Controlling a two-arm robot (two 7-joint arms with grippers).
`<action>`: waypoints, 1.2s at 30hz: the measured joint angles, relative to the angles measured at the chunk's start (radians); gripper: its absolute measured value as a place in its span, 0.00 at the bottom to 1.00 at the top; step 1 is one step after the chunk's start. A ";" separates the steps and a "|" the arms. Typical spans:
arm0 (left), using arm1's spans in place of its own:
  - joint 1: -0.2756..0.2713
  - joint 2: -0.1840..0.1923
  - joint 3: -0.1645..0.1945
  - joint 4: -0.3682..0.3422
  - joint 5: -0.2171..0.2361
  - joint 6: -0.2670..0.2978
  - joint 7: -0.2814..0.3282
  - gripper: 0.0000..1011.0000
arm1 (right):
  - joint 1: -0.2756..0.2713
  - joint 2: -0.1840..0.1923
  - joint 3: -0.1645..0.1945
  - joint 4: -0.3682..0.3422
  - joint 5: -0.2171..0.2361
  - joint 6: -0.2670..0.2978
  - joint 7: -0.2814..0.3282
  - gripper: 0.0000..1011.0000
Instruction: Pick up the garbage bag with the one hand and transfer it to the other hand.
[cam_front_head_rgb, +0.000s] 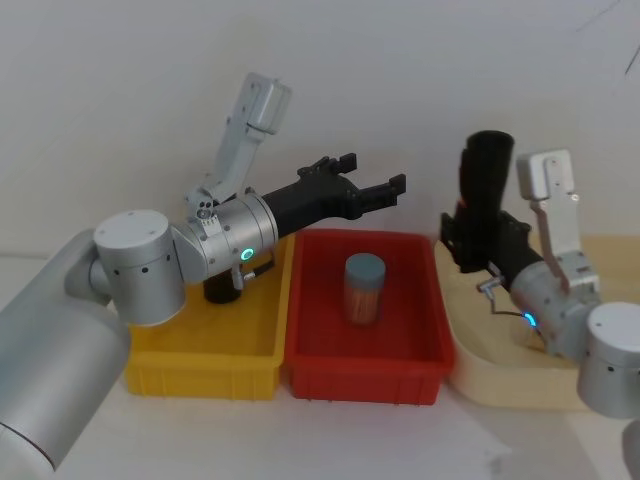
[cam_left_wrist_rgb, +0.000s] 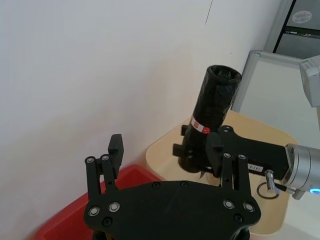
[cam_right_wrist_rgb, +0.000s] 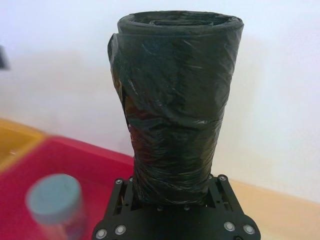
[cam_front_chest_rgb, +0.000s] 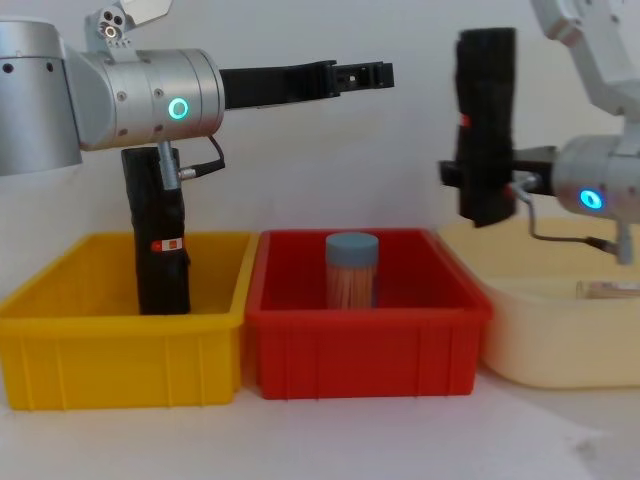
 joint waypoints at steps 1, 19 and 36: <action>0.000 0.000 0.000 0.000 0.000 0.000 0.000 0.99 | -0.002 0.004 0.003 -0.003 -0.004 0.008 -0.007 0.55; 0.000 0.000 0.000 0.000 0.000 0.000 0.000 0.99 | -0.026 0.075 0.024 -0.030 -0.064 0.133 -0.063 0.85; 0.000 0.000 0.000 0.000 0.000 0.000 0.000 0.99 | -0.031 0.091 0.028 -0.034 -0.079 0.163 -0.075 0.99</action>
